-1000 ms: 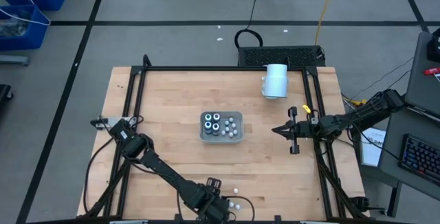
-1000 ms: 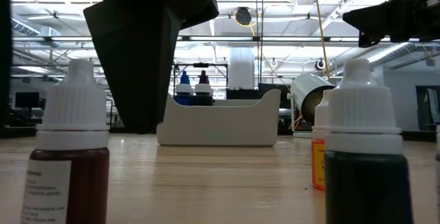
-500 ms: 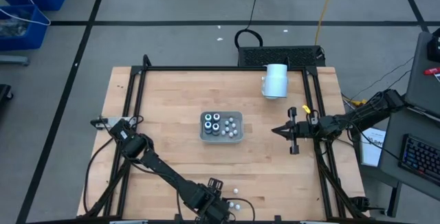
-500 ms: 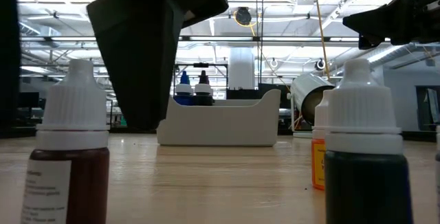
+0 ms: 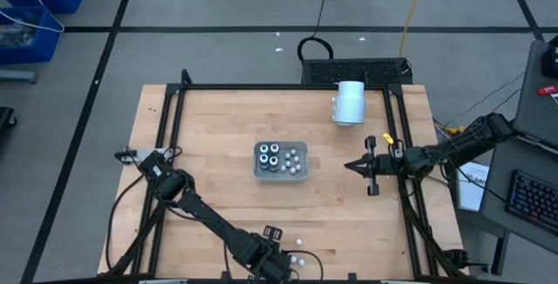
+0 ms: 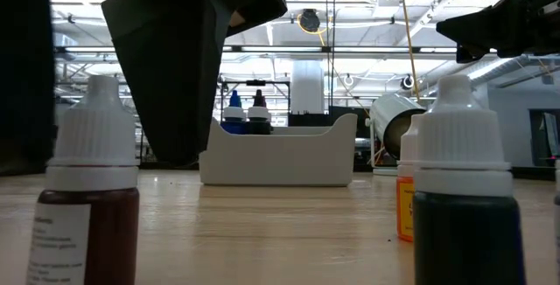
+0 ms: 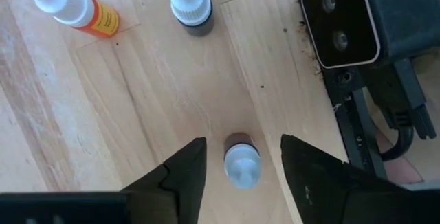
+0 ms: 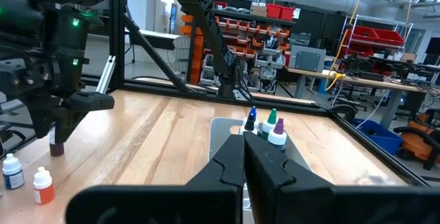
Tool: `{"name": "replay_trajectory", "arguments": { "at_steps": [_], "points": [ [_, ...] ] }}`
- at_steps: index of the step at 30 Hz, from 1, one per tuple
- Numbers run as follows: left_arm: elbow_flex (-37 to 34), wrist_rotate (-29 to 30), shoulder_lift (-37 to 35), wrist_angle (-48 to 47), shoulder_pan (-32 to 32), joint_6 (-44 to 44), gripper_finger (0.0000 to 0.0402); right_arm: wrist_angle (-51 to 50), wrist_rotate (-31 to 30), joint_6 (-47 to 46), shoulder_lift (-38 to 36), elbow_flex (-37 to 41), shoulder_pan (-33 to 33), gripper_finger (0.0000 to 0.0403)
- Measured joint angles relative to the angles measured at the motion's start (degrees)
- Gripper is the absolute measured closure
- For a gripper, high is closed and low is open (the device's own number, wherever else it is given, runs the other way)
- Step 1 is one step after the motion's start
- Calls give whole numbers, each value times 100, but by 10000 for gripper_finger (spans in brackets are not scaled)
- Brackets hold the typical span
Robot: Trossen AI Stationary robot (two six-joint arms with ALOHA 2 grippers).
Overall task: Pick & Place food coloring
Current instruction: Put the small red food coloring bottle into the gray bin
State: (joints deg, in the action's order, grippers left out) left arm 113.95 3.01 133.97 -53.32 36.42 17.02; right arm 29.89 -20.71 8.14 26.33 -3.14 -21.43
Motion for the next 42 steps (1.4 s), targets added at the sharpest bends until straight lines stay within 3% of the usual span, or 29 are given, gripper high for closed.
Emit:
{"name": "replay_trajectory", "arguments": {
  "at_steps": [6, 19, 32, 42],
  "points": [
    [-1, -27, 48, 14, 14, -26, 189, 0, 1, 0, 0, 1, 0, 403],
    [-2, -61, 109, 63, 20, 0, 189, -11, -2, -52, 0, 0, 0, 403],
    [-2, -153, 109, -22, -3, 113, 280, -9, -7, -50, 0, 1, 1, 403],
    [5, -161, 107, -265, -86, -220, 328, -9, -11, -50, 0, 1, 0, 403]
  ]
}}
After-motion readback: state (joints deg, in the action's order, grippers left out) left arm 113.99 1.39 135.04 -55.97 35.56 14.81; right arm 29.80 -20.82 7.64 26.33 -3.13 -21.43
